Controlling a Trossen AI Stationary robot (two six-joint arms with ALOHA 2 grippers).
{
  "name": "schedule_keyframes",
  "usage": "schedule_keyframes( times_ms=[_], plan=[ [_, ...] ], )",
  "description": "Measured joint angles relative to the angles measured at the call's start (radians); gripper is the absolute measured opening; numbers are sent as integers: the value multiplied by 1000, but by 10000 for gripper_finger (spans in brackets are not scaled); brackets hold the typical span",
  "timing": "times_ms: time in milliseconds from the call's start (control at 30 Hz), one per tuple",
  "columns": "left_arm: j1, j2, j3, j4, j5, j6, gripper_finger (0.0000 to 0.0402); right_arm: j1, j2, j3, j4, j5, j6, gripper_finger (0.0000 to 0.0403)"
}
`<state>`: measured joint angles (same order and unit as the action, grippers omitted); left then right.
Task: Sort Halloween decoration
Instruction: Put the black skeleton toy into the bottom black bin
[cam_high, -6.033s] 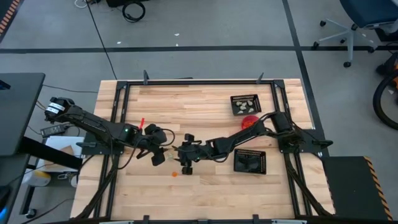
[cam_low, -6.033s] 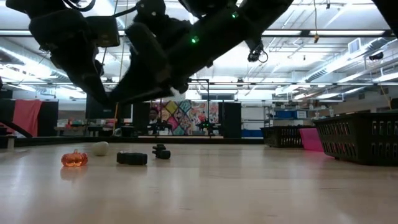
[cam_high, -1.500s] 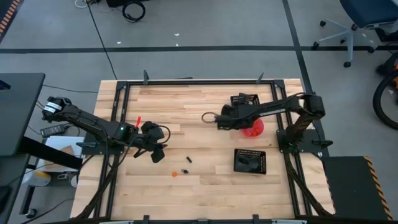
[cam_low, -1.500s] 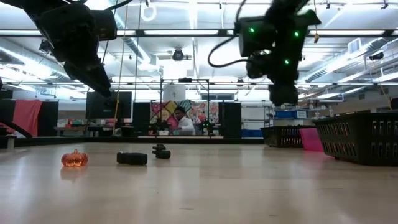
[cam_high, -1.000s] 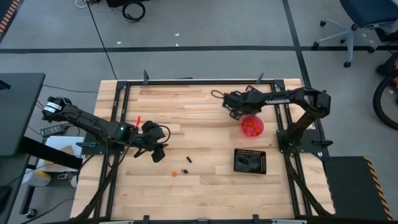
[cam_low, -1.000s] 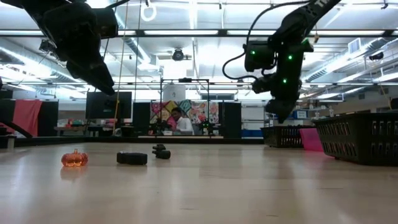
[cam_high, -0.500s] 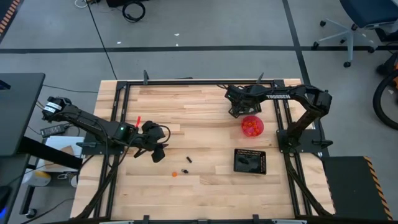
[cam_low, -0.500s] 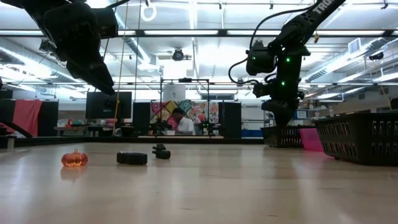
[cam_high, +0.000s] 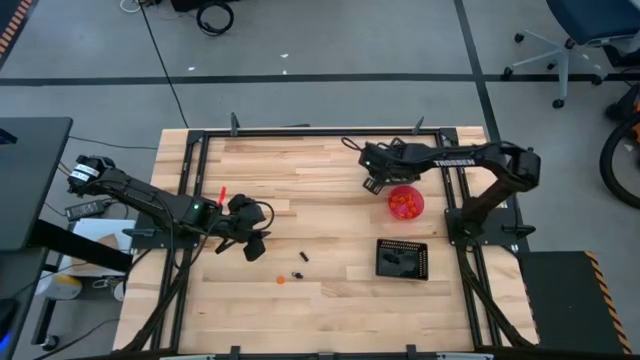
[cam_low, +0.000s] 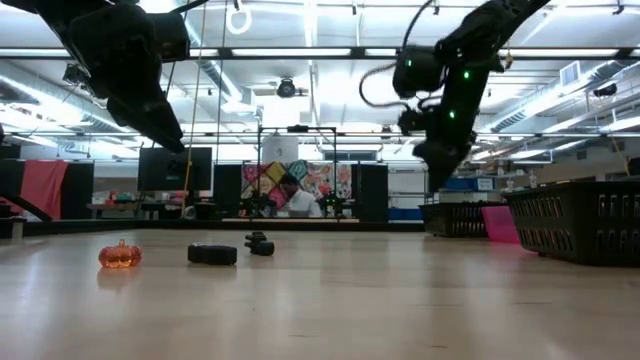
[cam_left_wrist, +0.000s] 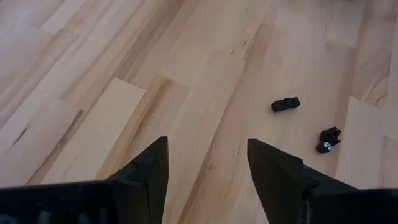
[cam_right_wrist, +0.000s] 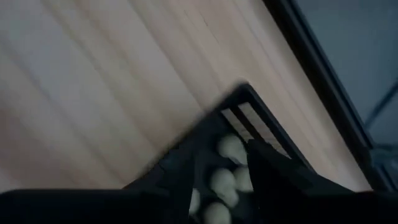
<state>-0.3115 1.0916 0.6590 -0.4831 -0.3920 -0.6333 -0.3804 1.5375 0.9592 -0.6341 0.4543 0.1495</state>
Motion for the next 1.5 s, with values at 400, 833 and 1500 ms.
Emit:
schedule_keyframes(
  times_ms=[400, 833, 1500],
  plan=[
    [0, 0, 0, 17, -1, 0, 192, 311, 15, 2, 210, 16, 38, 151],
    [1, 0, 0, 23, -7, 0, 192, 486, 261, 184, 290, -9, 69, 150],
    [1, 0, 0, 22, -9, 0, 192, 643, 508, 413, 473, -126, 158, 150]
  ],
)
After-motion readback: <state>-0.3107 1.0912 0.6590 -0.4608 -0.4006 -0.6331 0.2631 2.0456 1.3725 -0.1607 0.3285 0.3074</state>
